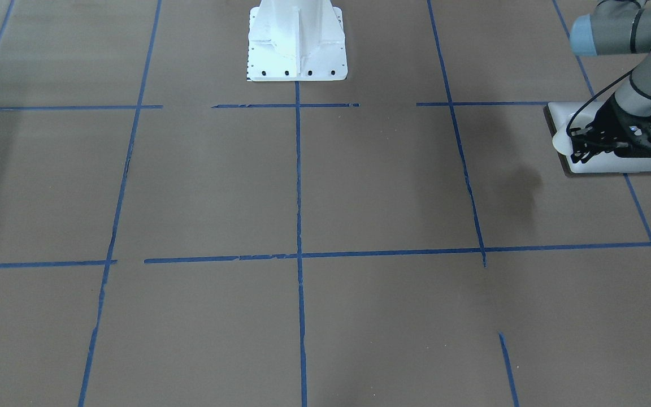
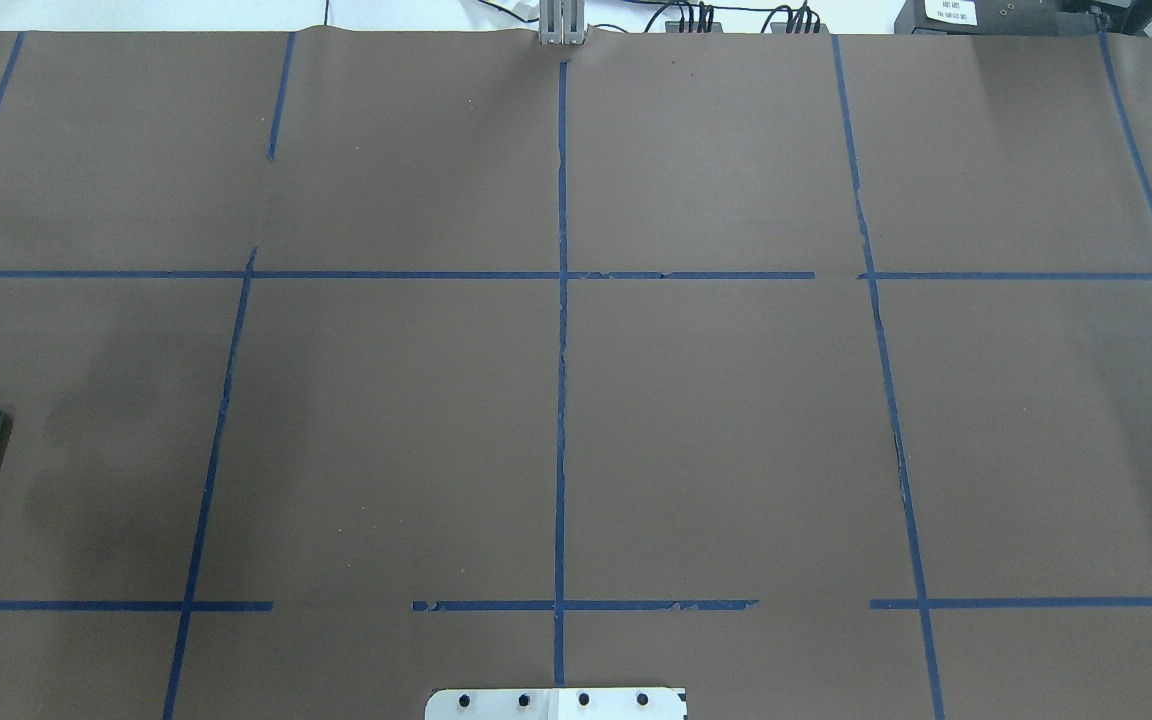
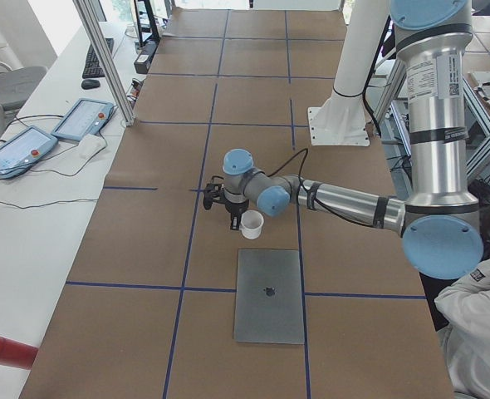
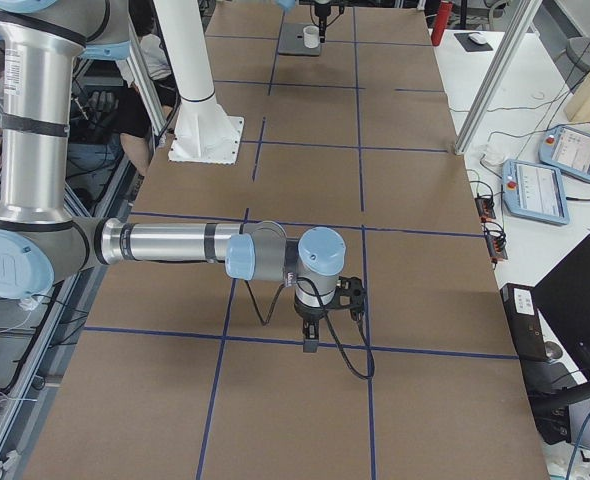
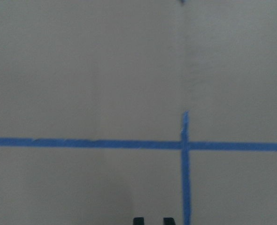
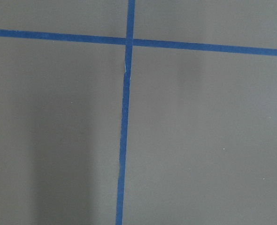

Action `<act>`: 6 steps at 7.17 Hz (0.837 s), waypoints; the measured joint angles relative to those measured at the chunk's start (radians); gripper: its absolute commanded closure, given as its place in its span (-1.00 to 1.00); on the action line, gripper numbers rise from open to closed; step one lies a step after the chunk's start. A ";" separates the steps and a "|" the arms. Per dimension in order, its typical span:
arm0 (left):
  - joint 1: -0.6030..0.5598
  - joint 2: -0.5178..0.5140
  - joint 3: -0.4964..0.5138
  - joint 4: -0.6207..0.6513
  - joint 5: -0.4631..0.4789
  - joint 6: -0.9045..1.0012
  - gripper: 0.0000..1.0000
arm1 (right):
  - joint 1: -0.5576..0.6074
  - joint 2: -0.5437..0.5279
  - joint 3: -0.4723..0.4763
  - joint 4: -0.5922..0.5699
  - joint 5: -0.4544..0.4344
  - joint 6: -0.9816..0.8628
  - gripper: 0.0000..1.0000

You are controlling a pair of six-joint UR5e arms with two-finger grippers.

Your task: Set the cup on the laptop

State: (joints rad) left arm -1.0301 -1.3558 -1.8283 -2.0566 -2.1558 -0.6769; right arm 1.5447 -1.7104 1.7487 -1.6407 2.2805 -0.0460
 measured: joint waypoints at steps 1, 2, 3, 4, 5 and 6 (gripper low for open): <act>-0.009 0.074 0.036 -0.121 -0.001 0.006 1.00 | 0.000 0.000 0.000 0.000 0.000 0.000 -1.00; -0.015 0.121 0.094 -0.227 0.000 0.005 1.00 | 0.000 0.000 0.000 0.000 0.000 0.000 -1.00; -0.018 0.145 0.153 -0.306 0.000 0.003 1.00 | 0.000 0.001 0.000 0.000 0.001 0.000 -1.00; -0.019 0.156 0.201 -0.360 0.000 0.002 1.00 | 0.000 0.001 0.000 0.000 0.000 0.000 -1.00; -0.020 0.160 0.231 -0.387 0.001 0.003 1.00 | 0.000 0.000 0.000 0.000 0.000 0.000 -1.00; -0.023 0.161 0.243 -0.397 0.001 0.005 1.00 | 0.000 0.000 0.000 0.000 0.000 0.000 -1.00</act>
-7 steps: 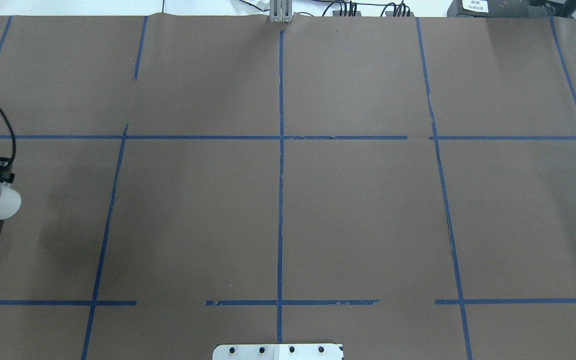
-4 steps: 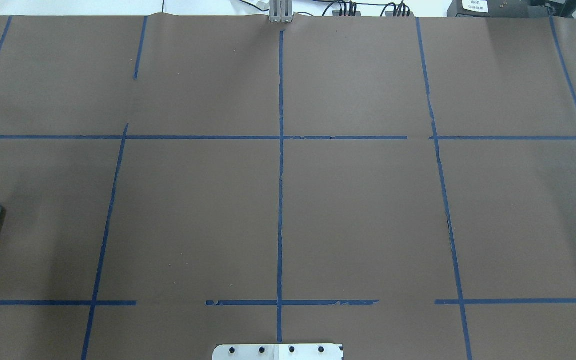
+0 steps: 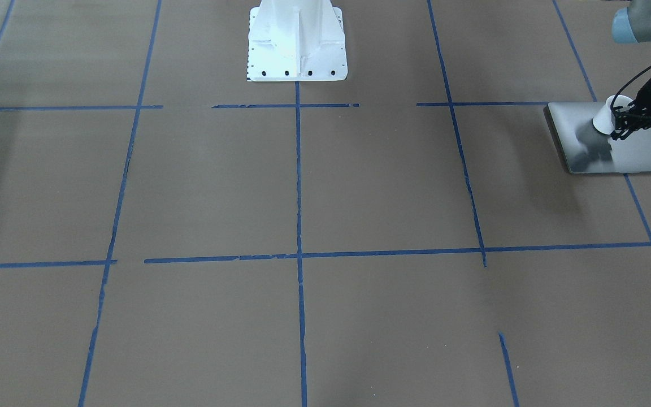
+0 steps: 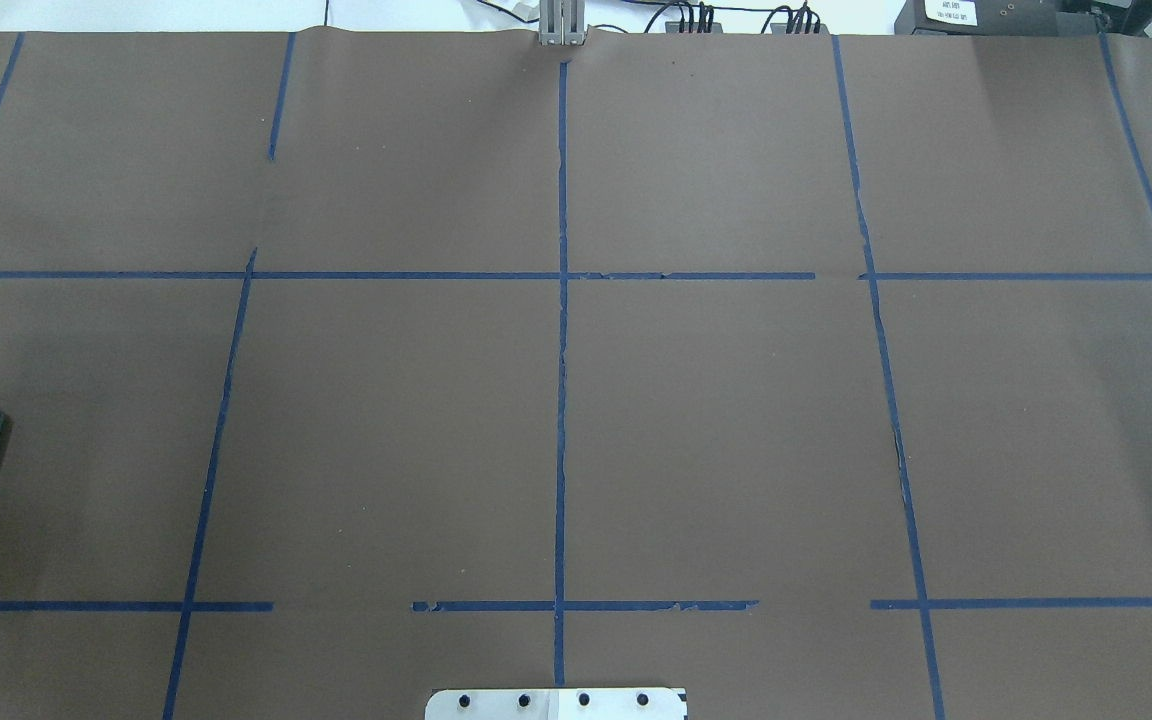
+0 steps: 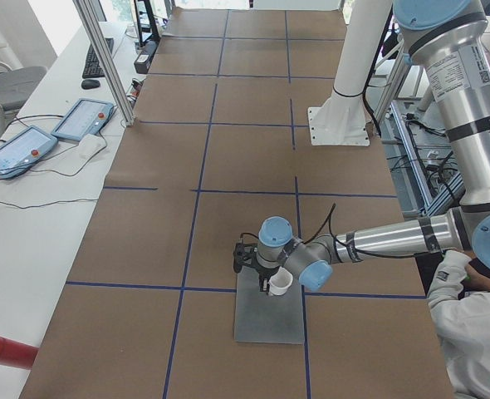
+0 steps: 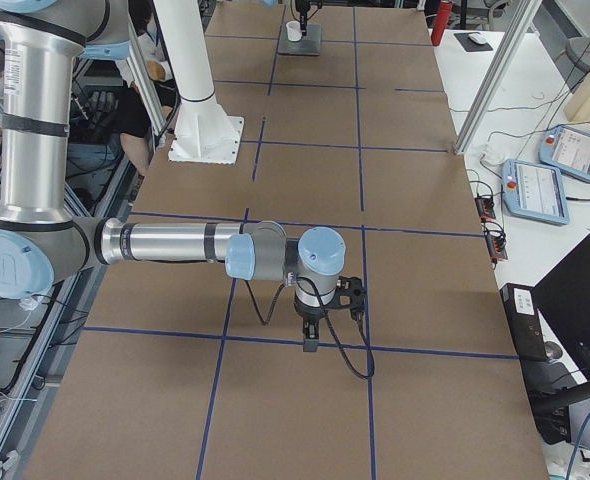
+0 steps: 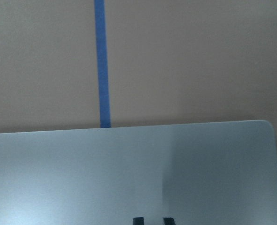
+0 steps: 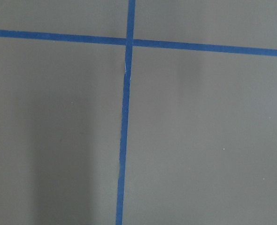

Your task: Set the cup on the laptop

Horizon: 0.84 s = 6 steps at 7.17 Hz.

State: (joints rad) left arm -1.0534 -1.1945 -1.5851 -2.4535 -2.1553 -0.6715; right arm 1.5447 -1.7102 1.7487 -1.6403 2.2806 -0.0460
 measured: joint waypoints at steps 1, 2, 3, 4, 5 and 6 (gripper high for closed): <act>-0.011 0.000 0.005 -0.004 0.000 0.004 1.00 | 0.000 0.000 0.000 0.000 0.000 0.000 -1.00; -0.025 0.001 0.006 -0.005 -0.001 0.007 1.00 | 0.000 0.000 0.000 0.000 0.000 0.000 -1.00; -0.034 0.000 0.006 -0.005 -0.001 0.009 1.00 | 0.000 0.000 0.000 0.000 0.000 0.000 -1.00; -0.037 -0.001 0.005 -0.004 -0.001 0.010 1.00 | 0.000 0.001 0.000 0.000 0.000 0.000 -1.00; -0.038 -0.002 0.005 -0.004 -0.001 0.010 1.00 | 0.000 0.000 0.000 0.000 0.000 0.000 -1.00; -0.038 -0.002 0.007 -0.004 -0.002 0.010 1.00 | 0.000 0.000 0.000 0.000 0.000 0.000 -1.00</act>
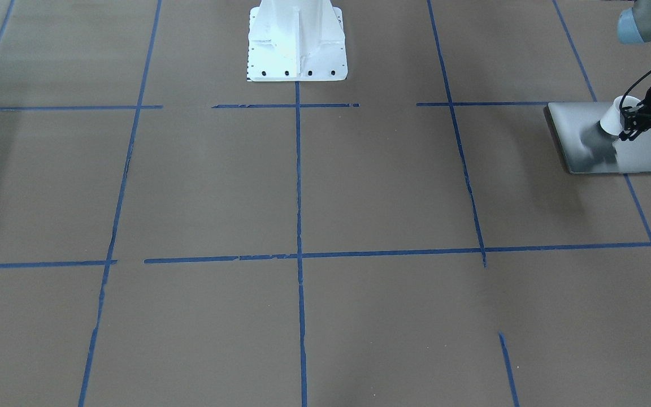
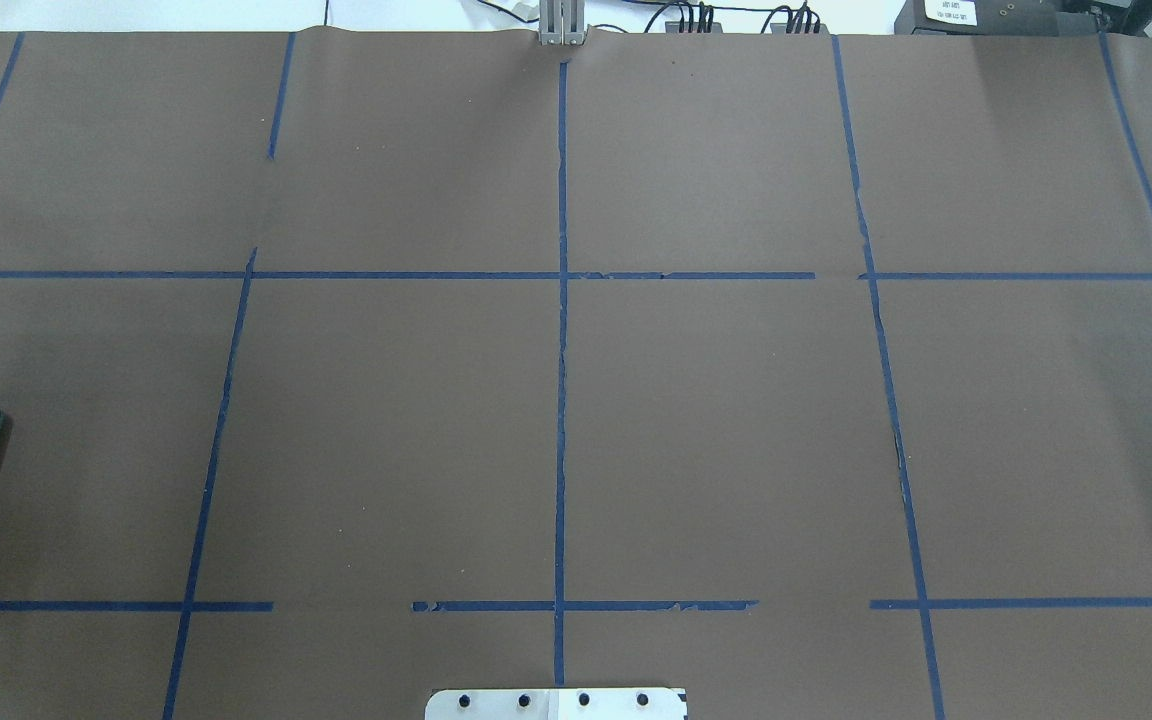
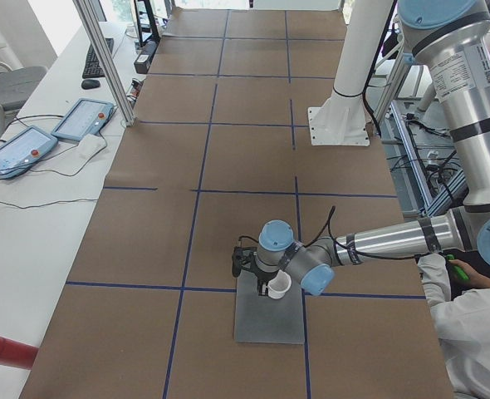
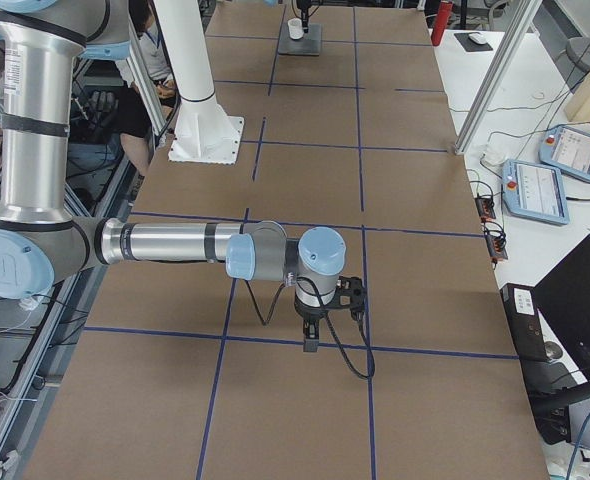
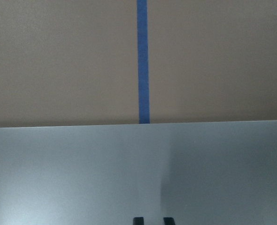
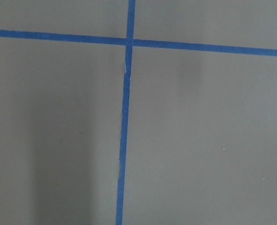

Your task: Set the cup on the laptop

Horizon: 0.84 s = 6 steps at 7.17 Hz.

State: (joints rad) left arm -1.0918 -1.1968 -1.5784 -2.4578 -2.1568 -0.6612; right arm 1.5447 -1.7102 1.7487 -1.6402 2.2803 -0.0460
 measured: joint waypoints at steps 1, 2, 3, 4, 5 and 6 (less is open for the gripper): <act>0.000 -0.001 0.002 0.000 0.000 0.000 1.00 | 0.000 0.000 0.000 0.000 0.000 0.000 -1.00; 0.000 -0.001 0.003 0.000 0.000 0.000 0.73 | 0.000 0.000 0.000 0.000 0.001 0.000 -1.00; 0.000 -0.001 0.005 0.000 0.000 0.000 0.40 | 0.000 0.000 0.000 0.000 0.001 0.000 -1.00; 0.000 -0.001 0.006 0.000 0.000 0.000 -0.01 | 0.000 0.000 0.000 0.000 0.001 0.000 -1.00; 0.000 -0.002 0.008 0.000 0.000 0.000 -0.87 | 0.000 0.000 0.000 0.000 0.001 0.000 -1.00; 0.000 -0.002 0.010 0.000 0.000 0.007 -1.00 | 0.000 0.000 0.000 0.000 0.001 0.000 -1.00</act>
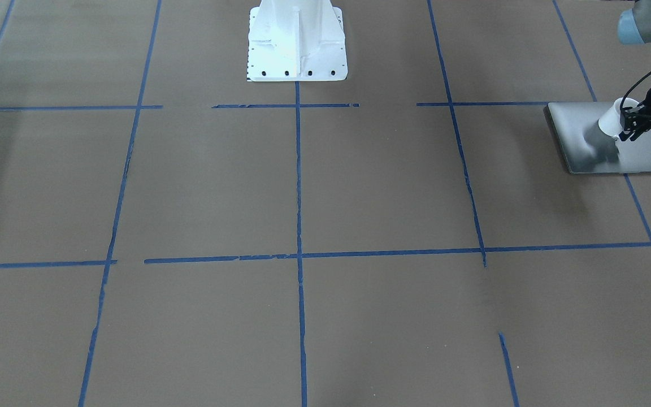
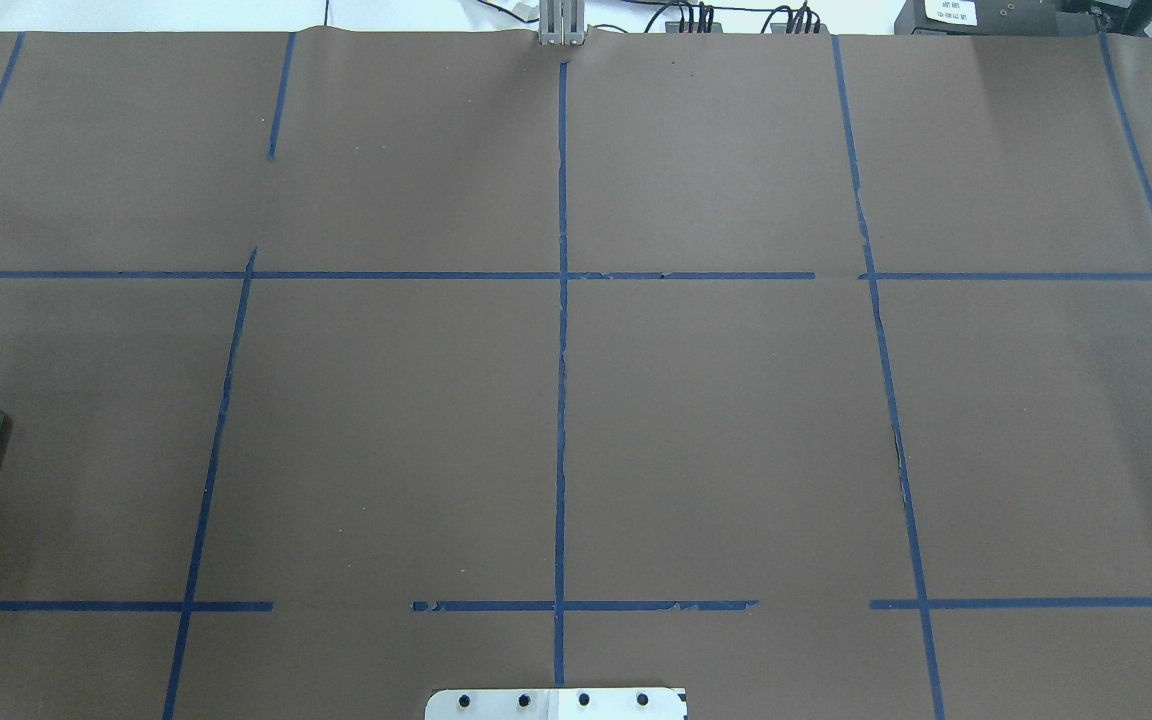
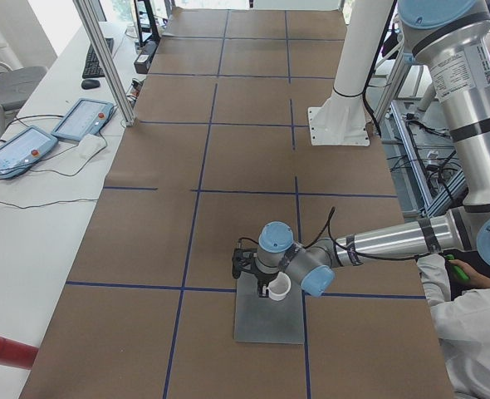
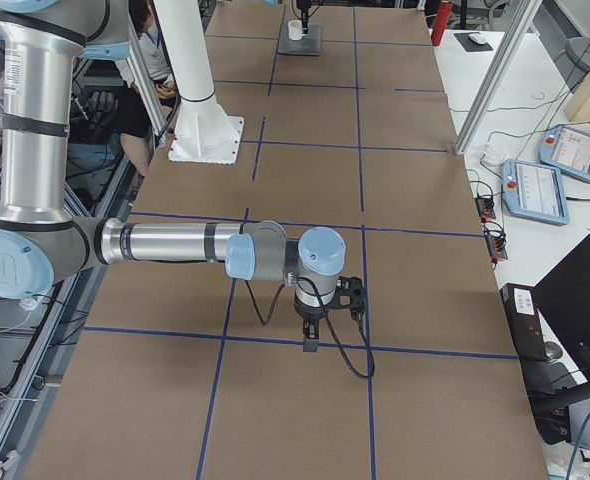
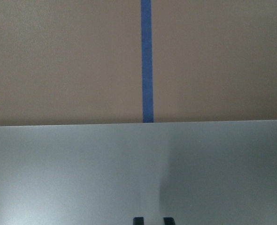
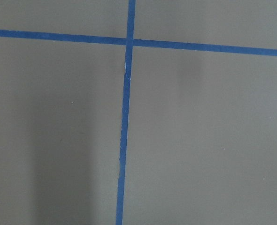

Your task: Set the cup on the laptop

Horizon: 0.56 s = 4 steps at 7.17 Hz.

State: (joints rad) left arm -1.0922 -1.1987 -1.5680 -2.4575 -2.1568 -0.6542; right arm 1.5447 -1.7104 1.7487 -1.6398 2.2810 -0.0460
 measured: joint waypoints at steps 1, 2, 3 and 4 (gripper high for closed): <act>-0.003 0.000 -0.001 0.000 0.000 0.014 -1.00 | 0.000 0.000 0.000 0.000 0.000 0.000 -1.00; -0.019 0.000 -0.003 0.004 0.000 0.037 -1.00 | 0.000 0.000 0.000 0.000 0.000 0.000 -1.00; -0.059 -0.002 -0.005 0.014 -0.010 0.080 -1.00 | 0.000 0.000 0.000 0.000 0.000 0.000 -1.00; -0.120 -0.007 -0.009 0.040 -0.037 0.134 -1.00 | 0.000 0.000 0.000 0.000 0.000 0.000 -1.00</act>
State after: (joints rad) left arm -1.2118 -1.2057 -1.5767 -2.4179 -2.1942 -0.5199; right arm 1.5447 -1.7104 1.7487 -1.6401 2.2808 -0.0460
